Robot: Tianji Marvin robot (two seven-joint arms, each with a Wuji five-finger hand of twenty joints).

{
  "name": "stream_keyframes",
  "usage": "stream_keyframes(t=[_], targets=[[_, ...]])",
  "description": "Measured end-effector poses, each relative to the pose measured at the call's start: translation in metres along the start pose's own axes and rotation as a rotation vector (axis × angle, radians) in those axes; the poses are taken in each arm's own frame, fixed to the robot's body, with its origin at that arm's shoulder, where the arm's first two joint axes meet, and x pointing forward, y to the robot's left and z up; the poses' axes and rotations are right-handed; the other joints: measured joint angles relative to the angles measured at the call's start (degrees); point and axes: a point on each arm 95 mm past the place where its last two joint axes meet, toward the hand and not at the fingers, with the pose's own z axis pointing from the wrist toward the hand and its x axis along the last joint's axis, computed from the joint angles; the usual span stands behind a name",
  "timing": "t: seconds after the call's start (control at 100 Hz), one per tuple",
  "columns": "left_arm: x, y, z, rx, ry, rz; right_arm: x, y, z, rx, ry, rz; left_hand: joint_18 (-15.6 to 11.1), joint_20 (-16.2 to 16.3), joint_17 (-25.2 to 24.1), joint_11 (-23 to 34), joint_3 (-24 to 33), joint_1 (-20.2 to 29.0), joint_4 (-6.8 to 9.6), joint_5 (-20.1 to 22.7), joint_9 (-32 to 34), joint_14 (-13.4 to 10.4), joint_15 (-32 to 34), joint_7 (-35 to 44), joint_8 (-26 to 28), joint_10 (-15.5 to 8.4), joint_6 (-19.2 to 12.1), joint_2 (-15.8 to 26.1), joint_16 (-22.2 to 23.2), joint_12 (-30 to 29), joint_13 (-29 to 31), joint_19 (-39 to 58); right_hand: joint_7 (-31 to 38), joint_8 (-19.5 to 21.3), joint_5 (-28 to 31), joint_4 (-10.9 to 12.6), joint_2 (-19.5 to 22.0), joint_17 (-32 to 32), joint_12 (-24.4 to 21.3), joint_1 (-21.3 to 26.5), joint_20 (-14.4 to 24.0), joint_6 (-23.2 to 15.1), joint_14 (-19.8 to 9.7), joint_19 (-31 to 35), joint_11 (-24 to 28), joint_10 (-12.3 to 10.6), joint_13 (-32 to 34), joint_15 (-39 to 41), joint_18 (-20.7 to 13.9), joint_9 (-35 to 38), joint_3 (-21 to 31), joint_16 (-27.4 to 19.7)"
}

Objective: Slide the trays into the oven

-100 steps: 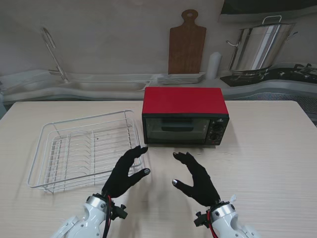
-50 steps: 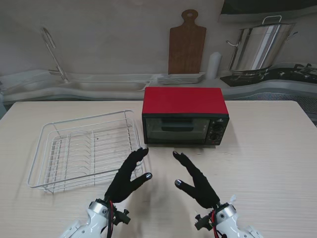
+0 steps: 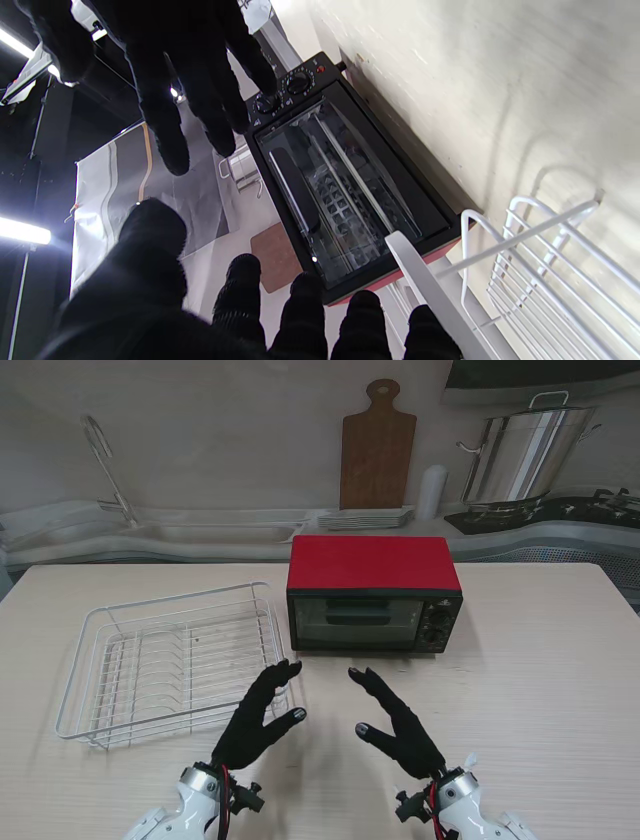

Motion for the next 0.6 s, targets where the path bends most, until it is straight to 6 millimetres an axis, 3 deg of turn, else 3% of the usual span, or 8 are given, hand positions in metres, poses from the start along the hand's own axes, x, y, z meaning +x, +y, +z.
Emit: stream_keyframes(t=[0.17,0.36,0.6], targets=[[0.0004,-0.0001,0.0004,-0.029,-0.006,-0.010,-0.0009,-0.0012,0.0003,-0.008,-0.023,0.001,-1.0,0.5,-1.3,0.1,0.0,0.0,0.00,0.0,0.0,0.0,0.0,0.8,0.1,0.0,0.0,0.0,0.4,0.0,0.0,-0.2,0.1,0.0,0.0,-0.1,-0.6,-0.1,0.0,0.2,0.0,0.0,0.0,0.1,0.0,0.0,0.0,0.0,0.0,0.0,0.6,0.0],[0.0033,-0.0041,0.0027,-0.048,-0.012,-0.003,-0.0004,0.0001,0.0032,-0.013,-0.033,0.002,0.0,0.6,-0.1,0.1,0.0,0.0,0.00,0.0,0.0,0.0,0.0,0.8,0.1,0.0,0.0,0.0,0.4,0.0,0.0,-0.5,0.9,0.0,-0.9,-0.2,-5.4,-0.1,0.0,1.1,0.0,-0.4,0.0,0.1,0.0,0.0,0.0,0.0,0.0,-0.4,4.1,0.0],[0.0062,-0.0010,0.0027,-0.061,-0.002,-0.009,0.0003,-0.0006,0.0037,-0.024,-0.024,0.014,0.1,0.6,-0.1,0.1,0.0,0.0,0.00,0.0,0.0,0.0,0.0,0.8,0.1,0.0,0.0,-0.1,0.5,0.0,0.0,-0.5,0.8,-0.6,-0.9,-0.2,-6.0,-0.1,0.0,1.1,0.0,-0.4,0.0,0.1,0.0,0.0,0.0,0.0,0.0,-0.4,5.5,0.0]])
